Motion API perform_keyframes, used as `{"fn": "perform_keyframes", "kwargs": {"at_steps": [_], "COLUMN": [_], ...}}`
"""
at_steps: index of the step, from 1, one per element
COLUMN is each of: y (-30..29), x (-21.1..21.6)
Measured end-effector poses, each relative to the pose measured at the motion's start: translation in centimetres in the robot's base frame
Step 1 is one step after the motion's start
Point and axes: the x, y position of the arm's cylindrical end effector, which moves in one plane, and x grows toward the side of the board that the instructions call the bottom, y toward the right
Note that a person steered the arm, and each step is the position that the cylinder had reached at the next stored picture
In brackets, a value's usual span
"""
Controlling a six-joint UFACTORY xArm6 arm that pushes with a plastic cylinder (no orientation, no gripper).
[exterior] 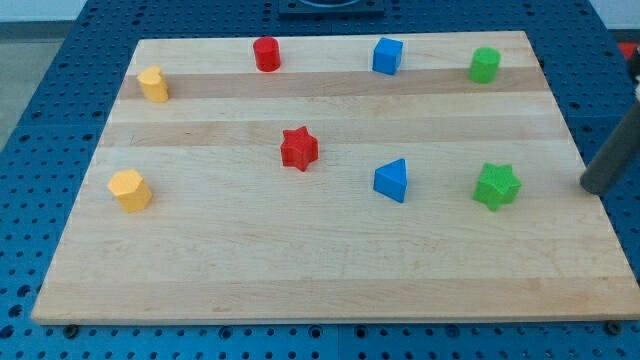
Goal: Point your arm at the green star
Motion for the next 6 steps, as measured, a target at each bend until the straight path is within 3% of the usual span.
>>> {"fn": "perform_keyframes", "kwargs": {"at_steps": [6], "y": [-8.8], "x": [1.0]}}
